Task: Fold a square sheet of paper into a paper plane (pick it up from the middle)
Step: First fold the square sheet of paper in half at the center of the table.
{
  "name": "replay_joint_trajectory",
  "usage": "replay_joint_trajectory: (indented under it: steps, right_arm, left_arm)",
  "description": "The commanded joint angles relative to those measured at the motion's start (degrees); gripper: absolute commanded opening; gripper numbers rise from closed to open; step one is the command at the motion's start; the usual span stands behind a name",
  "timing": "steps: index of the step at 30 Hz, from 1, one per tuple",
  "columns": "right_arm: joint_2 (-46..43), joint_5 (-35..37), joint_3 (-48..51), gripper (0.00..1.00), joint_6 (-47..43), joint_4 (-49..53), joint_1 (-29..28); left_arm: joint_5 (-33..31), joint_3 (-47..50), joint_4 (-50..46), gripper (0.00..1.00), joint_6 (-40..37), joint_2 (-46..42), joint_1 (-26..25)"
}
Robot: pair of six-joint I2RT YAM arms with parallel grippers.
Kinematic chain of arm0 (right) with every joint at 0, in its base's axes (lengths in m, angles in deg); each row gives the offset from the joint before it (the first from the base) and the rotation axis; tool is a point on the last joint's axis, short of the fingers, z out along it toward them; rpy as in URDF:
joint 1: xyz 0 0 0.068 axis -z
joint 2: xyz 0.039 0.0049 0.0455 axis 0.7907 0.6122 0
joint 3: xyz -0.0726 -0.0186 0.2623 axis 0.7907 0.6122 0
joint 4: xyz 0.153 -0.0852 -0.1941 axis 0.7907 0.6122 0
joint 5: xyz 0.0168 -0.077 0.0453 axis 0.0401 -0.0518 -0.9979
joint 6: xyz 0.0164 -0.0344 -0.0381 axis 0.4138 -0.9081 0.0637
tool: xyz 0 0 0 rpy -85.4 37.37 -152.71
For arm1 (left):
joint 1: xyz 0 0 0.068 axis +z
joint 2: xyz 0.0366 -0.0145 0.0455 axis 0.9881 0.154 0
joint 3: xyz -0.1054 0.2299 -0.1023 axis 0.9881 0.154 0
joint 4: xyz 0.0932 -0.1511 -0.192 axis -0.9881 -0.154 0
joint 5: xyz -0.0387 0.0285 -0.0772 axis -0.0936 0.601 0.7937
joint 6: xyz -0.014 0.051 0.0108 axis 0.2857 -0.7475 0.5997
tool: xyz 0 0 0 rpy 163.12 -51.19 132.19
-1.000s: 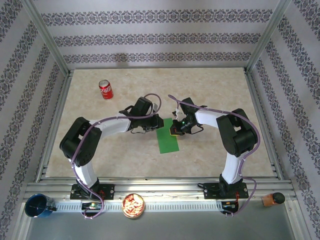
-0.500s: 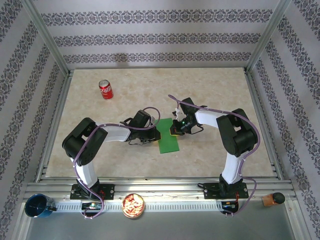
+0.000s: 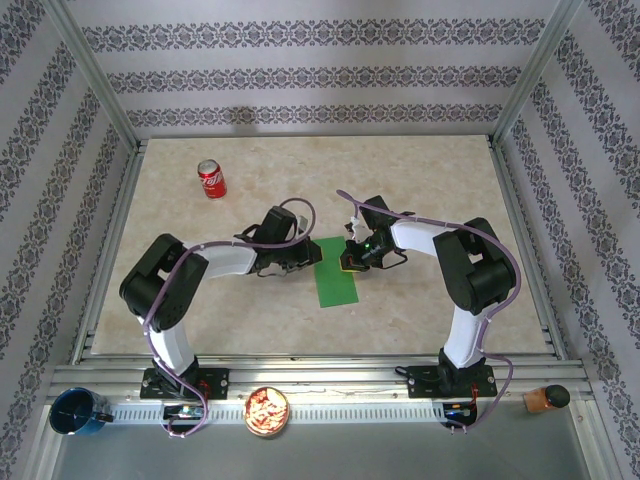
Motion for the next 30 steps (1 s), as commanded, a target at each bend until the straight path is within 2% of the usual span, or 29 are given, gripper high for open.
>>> replay_joint_trajectory:
  steps: [1,7,14,22,30]
  right_arm:
    - [2.40,6.78,3.00,0.00,0.46,5.93,0.35]
    - [2.44,6.89,3.58,0.00,0.66,5.75,0.37]
    - [2.53,6.89,3.51,0.00,0.71,5.65,0.35]
    - [2.40,6.89,3.03,0.00,0.73,6.02,0.35]
    - [2.70,6.81,3.06,0.00,0.87,5.75,0.35]
  left_arm:
    - [2.93,-2.19,3.80,0.15,2.33,4.08,1.01]
    - [4.03,-0.38,3.38,0.14,3.06,8.51,1.42]
    - [0.25,1.57,-3.01,0.15,-1.27,5.14,1.58]
    - [2.33,-2.26,-7.38,0.15,-2.28,0.68,0.74]
    - [5.35,-3.14,-4.44,0.15,-1.54,5.09,0.60]
